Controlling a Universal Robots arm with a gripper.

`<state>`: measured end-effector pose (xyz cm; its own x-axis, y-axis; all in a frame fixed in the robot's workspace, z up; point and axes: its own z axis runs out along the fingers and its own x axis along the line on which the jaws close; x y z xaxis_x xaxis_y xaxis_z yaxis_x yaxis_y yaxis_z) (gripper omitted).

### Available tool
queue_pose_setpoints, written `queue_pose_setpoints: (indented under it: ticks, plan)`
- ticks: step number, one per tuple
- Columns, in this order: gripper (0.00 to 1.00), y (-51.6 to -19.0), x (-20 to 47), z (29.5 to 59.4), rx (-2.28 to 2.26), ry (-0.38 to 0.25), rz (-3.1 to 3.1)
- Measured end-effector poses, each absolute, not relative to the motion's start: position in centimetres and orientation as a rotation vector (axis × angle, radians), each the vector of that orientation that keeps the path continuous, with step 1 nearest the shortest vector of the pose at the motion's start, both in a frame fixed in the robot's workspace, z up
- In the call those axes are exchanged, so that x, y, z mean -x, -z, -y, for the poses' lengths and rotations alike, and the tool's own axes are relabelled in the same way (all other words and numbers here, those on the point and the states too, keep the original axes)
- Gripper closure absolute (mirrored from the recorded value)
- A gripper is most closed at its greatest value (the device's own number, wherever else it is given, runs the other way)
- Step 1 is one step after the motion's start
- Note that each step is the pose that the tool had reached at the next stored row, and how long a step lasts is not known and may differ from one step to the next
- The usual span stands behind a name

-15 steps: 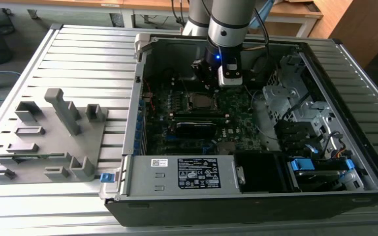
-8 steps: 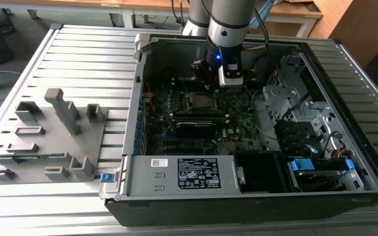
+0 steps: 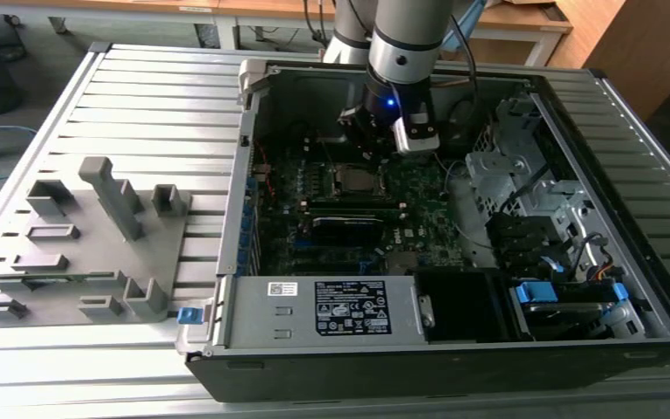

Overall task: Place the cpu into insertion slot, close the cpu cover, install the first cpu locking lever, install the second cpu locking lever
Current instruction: 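Close the cpu cover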

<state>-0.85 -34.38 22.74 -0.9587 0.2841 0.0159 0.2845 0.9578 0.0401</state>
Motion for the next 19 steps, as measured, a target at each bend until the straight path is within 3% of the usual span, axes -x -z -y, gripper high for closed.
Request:
queue_pose_setpoints:
  ticks: [19]
  plan:
    - [0.90, -22.71, 0.85, 34.38, 0.115, 0.066, 3.126]
